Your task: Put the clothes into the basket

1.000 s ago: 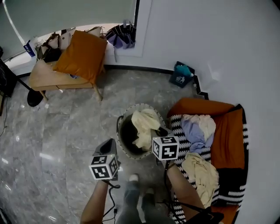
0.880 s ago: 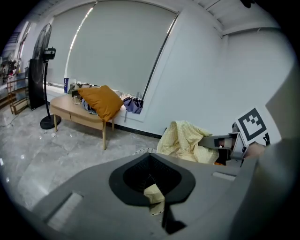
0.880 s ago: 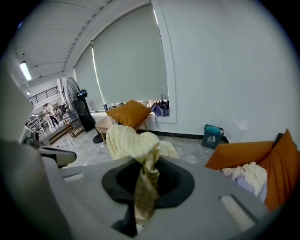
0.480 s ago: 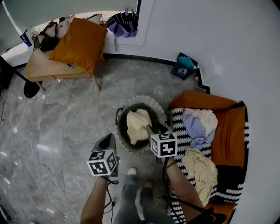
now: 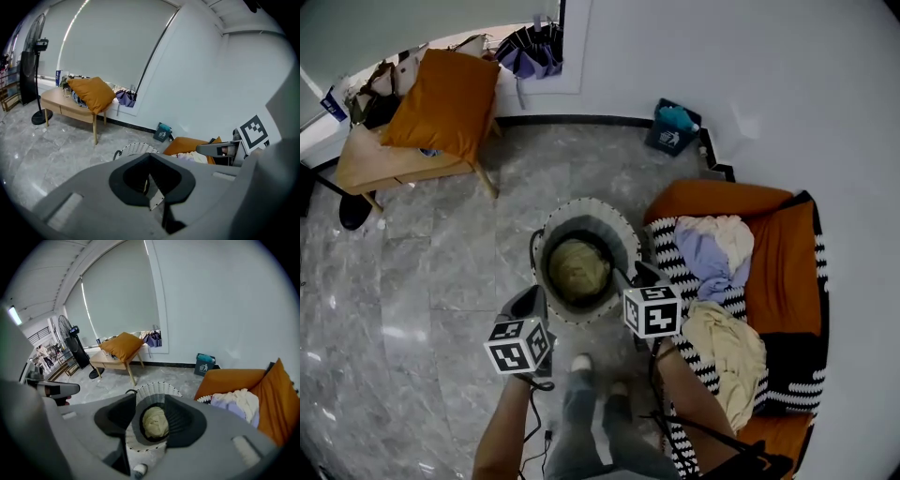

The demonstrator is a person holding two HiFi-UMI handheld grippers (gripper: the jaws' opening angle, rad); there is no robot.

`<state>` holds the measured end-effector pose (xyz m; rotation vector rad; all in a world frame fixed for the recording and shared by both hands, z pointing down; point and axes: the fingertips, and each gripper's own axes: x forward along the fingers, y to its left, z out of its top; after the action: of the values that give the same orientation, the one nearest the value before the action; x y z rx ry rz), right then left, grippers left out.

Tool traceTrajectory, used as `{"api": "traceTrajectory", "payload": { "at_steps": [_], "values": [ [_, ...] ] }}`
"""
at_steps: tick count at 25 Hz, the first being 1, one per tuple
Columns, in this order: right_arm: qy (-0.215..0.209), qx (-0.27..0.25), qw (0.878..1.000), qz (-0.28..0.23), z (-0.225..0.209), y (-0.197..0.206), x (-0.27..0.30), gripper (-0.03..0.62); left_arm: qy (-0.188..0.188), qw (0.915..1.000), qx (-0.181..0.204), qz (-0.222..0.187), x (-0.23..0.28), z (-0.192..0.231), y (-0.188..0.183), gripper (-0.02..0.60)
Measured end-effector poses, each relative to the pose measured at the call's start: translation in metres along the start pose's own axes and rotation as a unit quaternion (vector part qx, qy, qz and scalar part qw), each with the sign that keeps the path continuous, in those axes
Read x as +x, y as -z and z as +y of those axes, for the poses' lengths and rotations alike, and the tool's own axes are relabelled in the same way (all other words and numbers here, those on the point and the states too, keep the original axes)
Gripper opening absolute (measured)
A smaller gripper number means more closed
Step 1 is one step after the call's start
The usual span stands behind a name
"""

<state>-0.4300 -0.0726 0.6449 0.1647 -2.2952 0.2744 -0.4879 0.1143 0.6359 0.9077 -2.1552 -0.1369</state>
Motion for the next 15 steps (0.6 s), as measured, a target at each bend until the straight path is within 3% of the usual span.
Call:
{"api": "traceTrajectory", "payload": {
  "at_steps": [9, 15],
  "values": [
    [0.044, 0.033, 0.998, -0.013, -0.054, 0.007, -0.048, 0.195, 0.050, 0.9976, 0.045, 0.016, 0.016, -0.064, -0.013, -0.006],
    [0.083, 0.070, 0.994, -0.006, -0.094, 0.050, -0.098, 0.195, 0.099, 0.9905, 0.084, 0.047, 0.025, -0.127, 0.005, -0.006]
  ]
}}
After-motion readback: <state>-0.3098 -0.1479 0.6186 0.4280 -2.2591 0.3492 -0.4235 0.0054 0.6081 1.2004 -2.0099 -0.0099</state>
